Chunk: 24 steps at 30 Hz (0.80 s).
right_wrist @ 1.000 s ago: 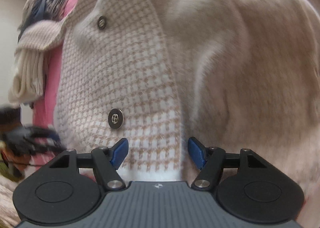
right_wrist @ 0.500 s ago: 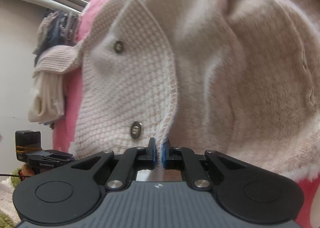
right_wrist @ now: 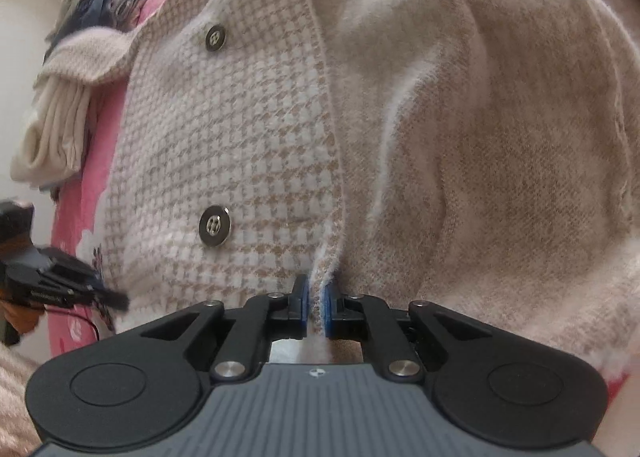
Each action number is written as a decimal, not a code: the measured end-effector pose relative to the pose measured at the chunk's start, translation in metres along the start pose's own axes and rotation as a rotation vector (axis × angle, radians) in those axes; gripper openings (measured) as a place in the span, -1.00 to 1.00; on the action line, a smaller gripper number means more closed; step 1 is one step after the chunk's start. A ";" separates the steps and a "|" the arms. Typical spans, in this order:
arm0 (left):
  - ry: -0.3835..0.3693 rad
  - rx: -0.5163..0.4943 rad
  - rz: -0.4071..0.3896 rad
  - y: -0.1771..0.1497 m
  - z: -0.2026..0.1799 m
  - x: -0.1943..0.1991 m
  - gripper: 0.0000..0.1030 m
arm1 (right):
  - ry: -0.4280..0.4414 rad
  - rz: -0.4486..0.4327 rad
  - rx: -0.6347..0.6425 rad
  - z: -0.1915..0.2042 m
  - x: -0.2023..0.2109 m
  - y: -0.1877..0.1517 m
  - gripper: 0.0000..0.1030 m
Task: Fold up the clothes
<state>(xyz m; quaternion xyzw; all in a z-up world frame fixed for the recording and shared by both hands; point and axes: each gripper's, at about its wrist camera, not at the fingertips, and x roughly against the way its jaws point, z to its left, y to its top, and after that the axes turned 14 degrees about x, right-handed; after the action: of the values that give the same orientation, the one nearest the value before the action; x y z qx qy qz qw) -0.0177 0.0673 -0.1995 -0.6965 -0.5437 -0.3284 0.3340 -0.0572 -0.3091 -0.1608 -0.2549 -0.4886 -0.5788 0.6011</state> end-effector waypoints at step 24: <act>-0.038 -0.142 -0.313 0.099 -0.022 0.003 -0.52 | -0.128 -0.055 0.353 0.017 0.002 0.123 -0.13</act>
<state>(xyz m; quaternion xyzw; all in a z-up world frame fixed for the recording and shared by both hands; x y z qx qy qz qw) 0.0772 0.0328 -0.1950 -0.6312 -0.6273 -0.4006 0.2184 0.0538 -0.2700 -0.1205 -0.1683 -0.6267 -0.4828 0.5881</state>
